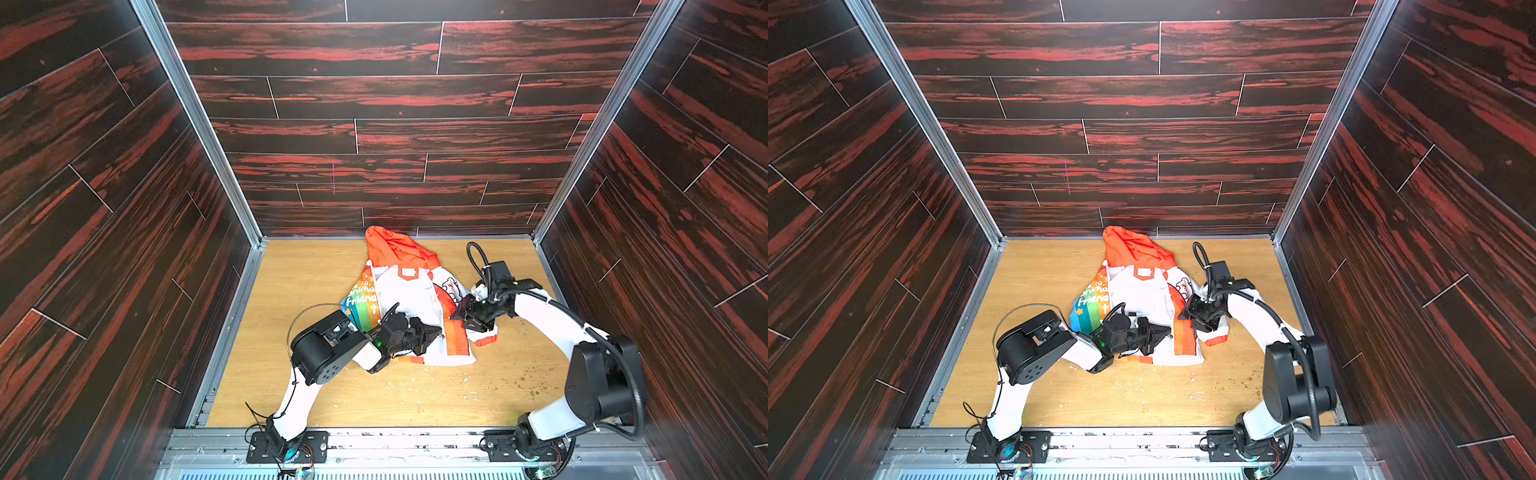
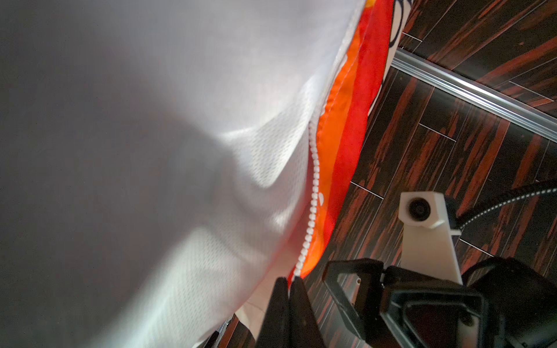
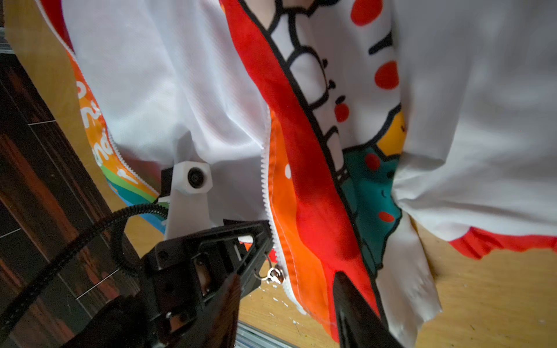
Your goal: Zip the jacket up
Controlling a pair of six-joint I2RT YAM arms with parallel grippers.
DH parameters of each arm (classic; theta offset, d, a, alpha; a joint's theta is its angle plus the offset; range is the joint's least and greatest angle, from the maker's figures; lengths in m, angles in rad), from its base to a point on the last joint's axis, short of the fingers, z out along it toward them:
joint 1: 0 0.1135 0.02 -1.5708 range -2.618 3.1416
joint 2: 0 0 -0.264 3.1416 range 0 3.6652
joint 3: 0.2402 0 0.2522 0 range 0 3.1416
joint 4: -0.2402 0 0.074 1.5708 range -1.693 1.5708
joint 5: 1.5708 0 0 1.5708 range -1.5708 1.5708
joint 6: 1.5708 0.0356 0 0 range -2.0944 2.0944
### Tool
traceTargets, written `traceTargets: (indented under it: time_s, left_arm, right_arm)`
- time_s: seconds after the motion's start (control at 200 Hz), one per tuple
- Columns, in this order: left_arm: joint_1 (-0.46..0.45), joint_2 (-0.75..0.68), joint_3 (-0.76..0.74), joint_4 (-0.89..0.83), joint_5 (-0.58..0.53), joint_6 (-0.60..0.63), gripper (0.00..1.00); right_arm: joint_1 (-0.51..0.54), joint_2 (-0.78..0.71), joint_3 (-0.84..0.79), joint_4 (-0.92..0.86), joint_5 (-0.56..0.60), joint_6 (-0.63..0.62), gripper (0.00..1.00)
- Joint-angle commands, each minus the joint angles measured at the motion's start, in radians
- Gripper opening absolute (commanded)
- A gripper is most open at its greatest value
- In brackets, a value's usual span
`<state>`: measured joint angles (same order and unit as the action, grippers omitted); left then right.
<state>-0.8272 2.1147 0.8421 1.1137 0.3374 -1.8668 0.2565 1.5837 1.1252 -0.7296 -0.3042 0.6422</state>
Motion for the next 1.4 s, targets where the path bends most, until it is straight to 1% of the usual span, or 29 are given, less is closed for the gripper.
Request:
traceTargets:
  time_s: [0.0, 0.05, 0.15, 0.281, 0.506, 0.541, 0.566, 0.621, 0.671, 0.847, 0.977, 1.212, 1.398]
  left_arm:
    - [-0.007, -0.027, 0.022, 0.0, 0.013, -0.005, 0.0]
    - [-0.008, -0.026, 0.02, 0.003, 0.01, -0.006, 0.0]
    - [-0.009, -0.027, 0.017, 0.004, 0.009, -0.007, 0.0]
    - [-0.012, -0.03, 0.021, 0.004, 0.013, -0.007, 0.0]
    - [-0.013, -0.019, 0.045, -0.004, 0.027, -0.011, 0.0]
    - [-0.014, -0.019, 0.047, -0.003, 0.029, -0.011, 0.0]
    - [-0.014, -0.016, 0.05, -0.003, 0.03, -0.012, 0.0]
    - [-0.015, -0.016, 0.05, -0.003, 0.028, -0.012, 0.0]
    - [-0.015, -0.017, 0.049, -0.003, 0.027, -0.014, 0.0]
    - [-0.014, -0.019, 0.033, 0.003, 0.015, -0.02, 0.0]
    - [-0.015, -0.025, 0.026, 0.002, 0.011, -0.02, 0.0]
    - [-0.035, -0.022, 0.029, -0.011, 0.013, -0.02, 0.0]
    - [-0.052, -0.031, 0.007, -0.002, 0.0, -0.022, 0.0]
  right_arm:
    - [-0.002, 0.077, 0.033, -0.051, 0.063, -0.006, 0.56]
    - [-0.001, 0.097, 0.037, -0.048, 0.08, -0.009, 0.58]
    - [0.005, 0.14, 0.045, -0.033, 0.067, -0.021, 0.59]
    - [0.033, 0.176, 0.063, -0.023, 0.068, -0.023, 0.59]
    - [0.058, 0.19, 0.073, 0.021, 0.02, -0.005, 0.59]
    - [0.059, 0.192, 0.073, 0.025, 0.011, -0.003, 0.57]
    - [0.059, 0.194, 0.073, 0.028, 0.006, -0.003, 0.53]
    - [0.059, 0.196, 0.073, 0.031, -0.005, 0.0, 0.42]
    - [0.06, 0.197, 0.073, 0.031, -0.006, 0.001, 0.35]
    - [0.059, 0.189, 0.07, 0.032, -0.003, 0.007, 0.17]
    - [0.061, 0.198, 0.079, 0.033, -0.013, 0.014, 0.0]
    - [0.059, 0.226, 0.095, 0.068, -0.037, 0.084, 0.0]
    - [0.056, 0.244, 0.138, 0.063, -0.015, 0.137, 0.0]
